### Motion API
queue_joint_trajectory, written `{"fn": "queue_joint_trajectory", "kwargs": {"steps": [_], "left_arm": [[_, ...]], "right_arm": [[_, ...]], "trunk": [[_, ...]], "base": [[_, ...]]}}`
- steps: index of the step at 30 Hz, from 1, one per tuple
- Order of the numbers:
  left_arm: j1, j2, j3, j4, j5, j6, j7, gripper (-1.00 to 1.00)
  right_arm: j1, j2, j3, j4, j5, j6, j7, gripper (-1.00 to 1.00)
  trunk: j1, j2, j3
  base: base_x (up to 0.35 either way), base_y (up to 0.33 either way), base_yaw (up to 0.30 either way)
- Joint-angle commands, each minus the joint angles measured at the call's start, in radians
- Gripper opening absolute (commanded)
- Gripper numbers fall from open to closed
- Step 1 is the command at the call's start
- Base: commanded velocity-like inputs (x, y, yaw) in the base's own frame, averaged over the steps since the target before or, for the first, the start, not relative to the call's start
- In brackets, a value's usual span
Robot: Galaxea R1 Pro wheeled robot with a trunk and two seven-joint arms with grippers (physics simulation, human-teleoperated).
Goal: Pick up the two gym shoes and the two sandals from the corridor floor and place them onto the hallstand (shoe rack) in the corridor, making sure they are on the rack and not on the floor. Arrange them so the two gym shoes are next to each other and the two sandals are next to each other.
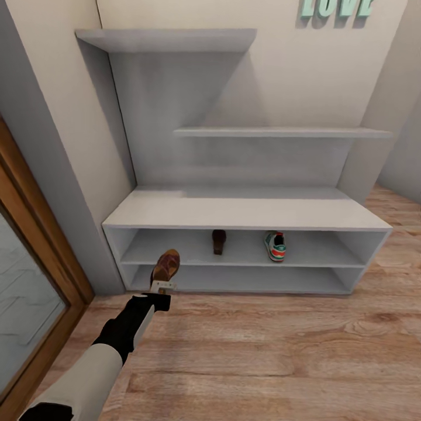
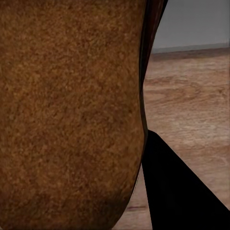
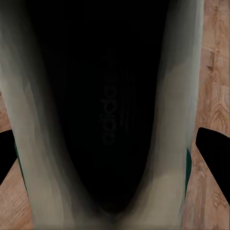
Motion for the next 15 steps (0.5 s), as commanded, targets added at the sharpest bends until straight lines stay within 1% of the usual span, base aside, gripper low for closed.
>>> {"fn": "queue_joint_trajectory", "kwargs": {"steps": [1,3,12,15], "left_arm": [[0.000,0.000,-0.003,-0.002,-0.007,0.006,0.001,-1.00],[0.000,-0.001,-0.005,-0.004,-0.006,0.006,0.001,-1.00],[-0.001,0.000,-0.006,-0.005,-0.006,0.006,0.000,-1.00],[-0.001,0.000,-0.005,-0.005,-0.007,0.006,0.000,-1.00]], "right_arm": [[-0.001,0.000,-0.004,-0.001,-0.001,0.006,0.008,-1.00],[-0.001,0.000,-0.004,-0.001,-0.001,0.007,0.008,-1.00],[-0.001,0.000,-0.004,-0.001,-0.001,0.007,0.008,-1.00],[-0.001,0.000,-0.004,-0.001,-0.001,0.007,0.008,-1.00]], "trunk": [[0.000,0.000,-0.001],[0.000,0.000,-0.002],[0.000,0.000,-0.010],[0.000,0.000,-0.012]], "base": [[0.049,0.000,0.000],[0.019,0.000,-0.099],[0.003,0.000,-0.197],[0.000,0.000,-0.124]]}}
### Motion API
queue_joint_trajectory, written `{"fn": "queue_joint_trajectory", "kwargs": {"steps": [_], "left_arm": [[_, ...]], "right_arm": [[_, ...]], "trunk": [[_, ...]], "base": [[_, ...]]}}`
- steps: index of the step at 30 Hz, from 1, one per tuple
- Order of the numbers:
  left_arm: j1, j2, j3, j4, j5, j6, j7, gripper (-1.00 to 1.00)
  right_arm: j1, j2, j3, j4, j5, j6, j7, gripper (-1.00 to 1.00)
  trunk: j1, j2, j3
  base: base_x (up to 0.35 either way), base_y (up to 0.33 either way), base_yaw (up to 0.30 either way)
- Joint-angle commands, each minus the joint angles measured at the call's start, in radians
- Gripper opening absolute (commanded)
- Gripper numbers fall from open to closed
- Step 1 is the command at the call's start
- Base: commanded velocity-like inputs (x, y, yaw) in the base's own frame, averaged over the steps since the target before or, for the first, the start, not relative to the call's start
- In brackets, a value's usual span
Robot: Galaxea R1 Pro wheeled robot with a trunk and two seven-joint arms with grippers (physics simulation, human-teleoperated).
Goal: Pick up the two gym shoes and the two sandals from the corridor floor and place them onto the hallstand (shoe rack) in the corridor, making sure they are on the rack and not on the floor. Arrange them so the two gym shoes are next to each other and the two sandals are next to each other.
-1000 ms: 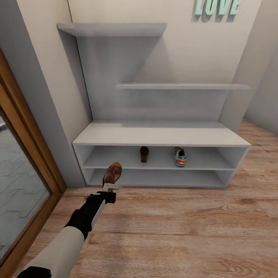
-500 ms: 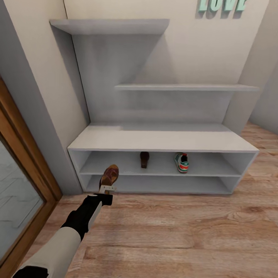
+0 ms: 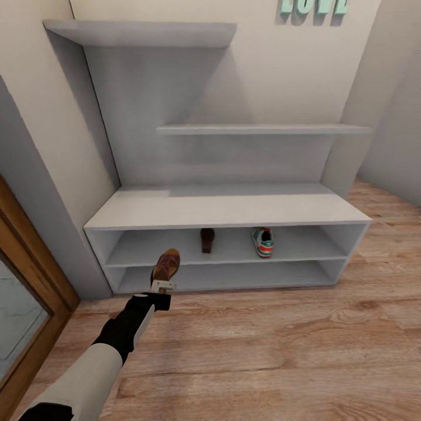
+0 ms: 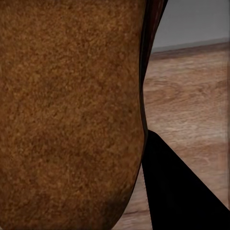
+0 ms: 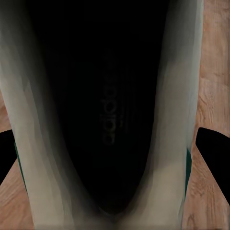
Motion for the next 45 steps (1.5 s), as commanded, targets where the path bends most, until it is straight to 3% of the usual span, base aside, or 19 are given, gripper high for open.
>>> {"fn": "queue_joint_trajectory", "kwargs": {"steps": [1,18,30,45], "left_arm": [[0.000,0.000,-0.002,-0.002,-0.006,0.006,0.001,-1.00],[0.000,0.003,-0.001,-0.002,-0.006,0.006,0.001,-1.00],[0.000,0.003,-0.001,-0.003,-0.006,0.004,0.003,-1.00],[0.000,0.002,-0.005,-0.004,-0.006,0.004,0.003,-1.00]], "right_arm": [[-0.001,0.000,-0.004,-0.001,-0.001,0.006,0.008,-1.00],[-0.001,0.002,-0.004,-0.014,-0.001,0.005,0.008,-1.00],[-0.001,0.002,-0.004,-0.014,-0.001,0.005,0.008,-1.00],[-0.001,0.002,-0.004,-0.010,0.003,0.002,0.008,-1.00]], "trunk": [[0.000,0.000,-0.001],[0.004,-0.007,-0.020],[0.050,-0.091,-0.075],[0.050,-0.091,-0.077]], "base": [[0.000,0.000,-0.047],[0.000,0.000,-0.005],[0.000,0.000,0.000],[0.031,0.000,0.000]]}}
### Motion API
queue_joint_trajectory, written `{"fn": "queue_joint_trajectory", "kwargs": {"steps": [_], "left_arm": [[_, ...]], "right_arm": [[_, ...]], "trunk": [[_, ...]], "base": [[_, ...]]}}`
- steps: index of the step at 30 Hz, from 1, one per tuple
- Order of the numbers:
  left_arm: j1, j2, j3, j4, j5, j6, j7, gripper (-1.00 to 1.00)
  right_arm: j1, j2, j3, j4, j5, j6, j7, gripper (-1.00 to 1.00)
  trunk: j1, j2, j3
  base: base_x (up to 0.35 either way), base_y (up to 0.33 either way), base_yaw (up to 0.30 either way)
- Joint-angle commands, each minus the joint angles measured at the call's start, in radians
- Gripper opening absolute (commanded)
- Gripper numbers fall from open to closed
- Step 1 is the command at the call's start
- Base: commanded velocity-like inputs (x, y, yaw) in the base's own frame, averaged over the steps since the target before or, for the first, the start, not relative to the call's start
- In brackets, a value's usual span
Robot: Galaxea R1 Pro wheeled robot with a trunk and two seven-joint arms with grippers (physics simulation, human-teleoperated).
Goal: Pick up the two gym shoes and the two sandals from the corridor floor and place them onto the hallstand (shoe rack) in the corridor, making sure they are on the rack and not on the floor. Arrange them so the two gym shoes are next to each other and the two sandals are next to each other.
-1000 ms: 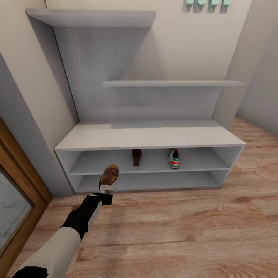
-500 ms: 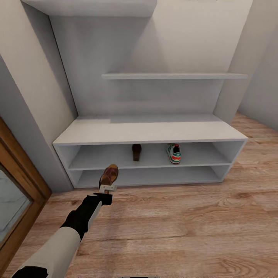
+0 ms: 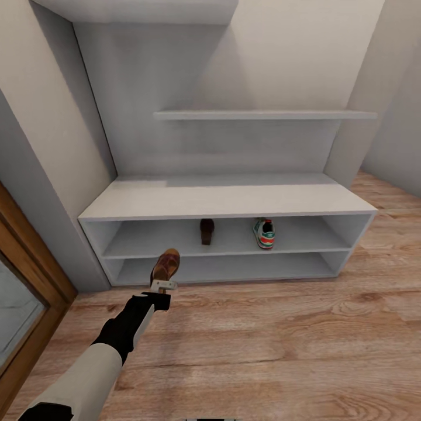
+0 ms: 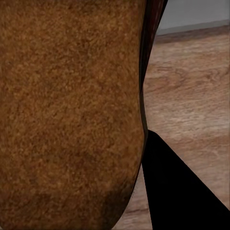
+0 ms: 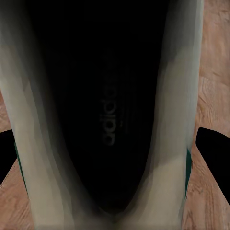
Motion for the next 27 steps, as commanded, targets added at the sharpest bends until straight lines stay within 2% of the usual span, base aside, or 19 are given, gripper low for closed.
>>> {"fn": "queue_joint_trajectory", "kwargs": {"steps": [1,9,19,27], "left_arm": [[0.000,0.000,-0.003,-0.002,-0.006,0.006,0.001,-1.00],[0.000,-0.002,-0.006,-0.002,-0.007,-0.018,0.001,-1.00],[0.000,0.000,-0.007,-0.001,-0.008,-0.037,0.001,-1.00],[0.000,0.000,-0.008,-0.001,-0.008,-0.039,0.001,-1.00]], "right_arm": [[-0.001,0.000,-0.004,-0.001,0.002,0.006,0.008,-1.00],[-0.001,0.000,-0.003,0.000,0.023,0.006,0.008,-1.00],[-0.001,0.000,-0.002,0.001,0.025,0.006,0.008,-1.00],[-0.001,0.000,-0.003,0.001,0.027,0.006,0.008,-1.00]], "trunk": [[0.000,0.000,-0.001],[0.000,0.000,-0.001],[0.000,0.000,-0.001],[0.000,0.000,-0.001]], "base": [[0.240,0.000,0.000],[0.294,0.000,0.000],[0.119,0.000,0.000],[0.320,-0.002,0.000]]}}
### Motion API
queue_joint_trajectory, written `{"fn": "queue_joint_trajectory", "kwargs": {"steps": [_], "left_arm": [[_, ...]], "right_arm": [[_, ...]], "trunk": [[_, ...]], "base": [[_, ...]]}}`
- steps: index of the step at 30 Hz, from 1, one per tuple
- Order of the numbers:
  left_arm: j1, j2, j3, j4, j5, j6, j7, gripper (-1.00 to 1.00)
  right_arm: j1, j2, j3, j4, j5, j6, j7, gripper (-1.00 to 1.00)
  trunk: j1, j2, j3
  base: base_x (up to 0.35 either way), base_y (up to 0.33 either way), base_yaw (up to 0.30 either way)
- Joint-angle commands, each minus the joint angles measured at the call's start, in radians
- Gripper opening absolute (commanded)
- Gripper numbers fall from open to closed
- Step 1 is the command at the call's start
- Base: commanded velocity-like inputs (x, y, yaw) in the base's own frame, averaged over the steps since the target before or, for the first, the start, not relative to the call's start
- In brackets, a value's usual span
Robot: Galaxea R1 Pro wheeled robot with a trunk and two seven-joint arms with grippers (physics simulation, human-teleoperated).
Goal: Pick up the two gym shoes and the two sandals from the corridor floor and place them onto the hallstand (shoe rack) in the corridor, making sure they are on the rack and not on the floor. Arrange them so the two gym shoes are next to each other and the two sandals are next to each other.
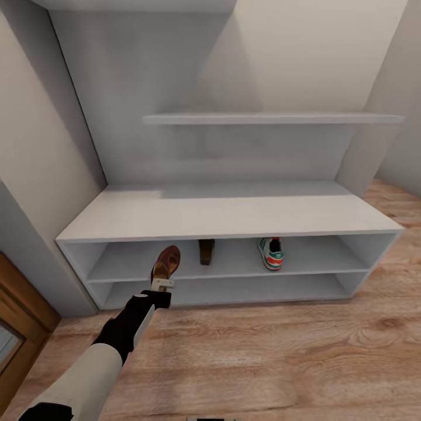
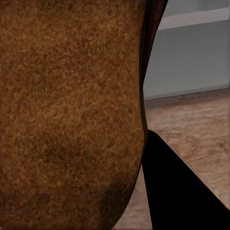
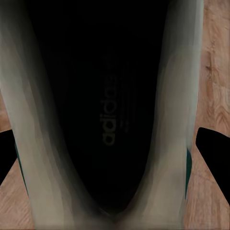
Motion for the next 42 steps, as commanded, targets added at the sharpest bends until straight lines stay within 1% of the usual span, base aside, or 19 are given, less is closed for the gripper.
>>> {"fn": "queue_joint_trajectory", "kwargs": {"steps": [1,13,21,27,35,42], "left_arm": [[0.000,0.000,-0.003,-0.002,-0.007,0.006,0.002,-1.00],[0.000,0.000,-0.003,-0.002,-0.007,0.005,0.002,-1.00],[0.000,0.000,-0.002,-0.002,-0.006,0.004,0.002,-1.00],[0.000,0.001,-0.001,-0.002,-0.007,0.004,0.002,-1.00],[0.000,0.001,0.003,-0.002,-0.007,0.004,0.002,-1.00],[0.000,0.002,0.005,-0.002,-0.007,0.004,0.002,-1.00]], "right_arm": [[-0.001,0.000,-0.004,-0.002,0.002,0.006,0.008,-1.00],[-0.001,0.000,-0.004,-0.001,0.002,0.006,0.008,-1.00],[-0.001,0.000,-0.004,-0.001,0.002,0.006,0.008,-1.00],[-0.001,0.000,-0.004,-0.001,0.002,0.006,0.008,-1.00],[-0.001,0.000,-0.004,0.000,0.002,0.006,0.008,-1.00],[-0.001,0.000,-0.004,0.000,0.002,0.006,0.008,-1.00]], "trunk": [[0.000,0.000,-0.001],[0.000,0.000,-0.001],[0.000,0.000,-0.001],[0.000,0.000,-0.001],[0.000,0.000,-0.001],[0.000,0.000,-0.001]], "base": [[0.319,-0.032,0.000],[0.251,-0.150,0.000],[0.057,-0.031,0.000],[0.176,-0.115,0.000],[0.046,-0.017,0.000],[0.209,-0.001,0.000]]}}
